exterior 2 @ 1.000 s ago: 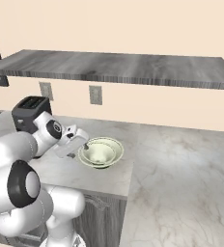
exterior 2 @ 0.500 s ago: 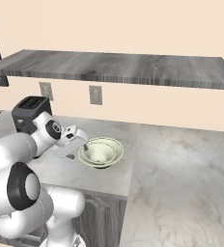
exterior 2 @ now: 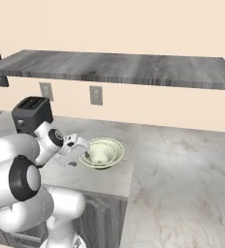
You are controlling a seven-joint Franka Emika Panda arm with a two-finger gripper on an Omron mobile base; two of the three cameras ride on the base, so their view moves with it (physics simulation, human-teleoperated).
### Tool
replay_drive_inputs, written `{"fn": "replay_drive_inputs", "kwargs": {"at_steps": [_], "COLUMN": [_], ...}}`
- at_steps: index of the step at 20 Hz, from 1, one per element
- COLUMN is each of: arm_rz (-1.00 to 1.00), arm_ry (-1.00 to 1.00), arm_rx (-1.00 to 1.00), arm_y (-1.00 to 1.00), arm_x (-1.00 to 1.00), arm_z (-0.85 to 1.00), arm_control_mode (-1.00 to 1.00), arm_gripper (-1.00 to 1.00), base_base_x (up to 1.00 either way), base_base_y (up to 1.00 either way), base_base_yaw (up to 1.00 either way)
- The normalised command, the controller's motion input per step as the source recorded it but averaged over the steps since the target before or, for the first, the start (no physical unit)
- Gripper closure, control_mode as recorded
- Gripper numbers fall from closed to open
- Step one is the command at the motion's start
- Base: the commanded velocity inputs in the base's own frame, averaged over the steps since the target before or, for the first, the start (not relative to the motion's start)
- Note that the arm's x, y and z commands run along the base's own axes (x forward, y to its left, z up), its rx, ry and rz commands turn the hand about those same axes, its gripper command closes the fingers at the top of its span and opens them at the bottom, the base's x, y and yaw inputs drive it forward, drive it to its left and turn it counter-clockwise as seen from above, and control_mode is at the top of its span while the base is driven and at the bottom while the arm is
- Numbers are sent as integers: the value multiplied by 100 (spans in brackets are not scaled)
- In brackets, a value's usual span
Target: Pick up the bowls on the counter and stack them on top of one another in the open cabinet. Place the smaller bowl on top of the larger bowl.
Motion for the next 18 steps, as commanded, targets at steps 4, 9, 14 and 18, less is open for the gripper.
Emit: {"fn": "replay_drive_inputs", "kwargs": {"at_steps": [4, 9, 14, 18], "arm_rz": [0, 0, 0, 0], "arm_ry": [0, 0, -2, -2], "arm_rx": [0, 0, 0, 0], "arm_y": [0, 0, 0, 0], "arm_x": [5, 5, 10, 8], "arm_z": [0, 0, -10, -5], "arm_control_mode": [-100, -100, -100, -100], "arm_gripper": [100, 100, 100, 100], "base_base_x": [0, 0, 0, 0], "base_base_y": [0, 0, 0, 0], "base_base_yaw": [0, 0, 0, 0]}}
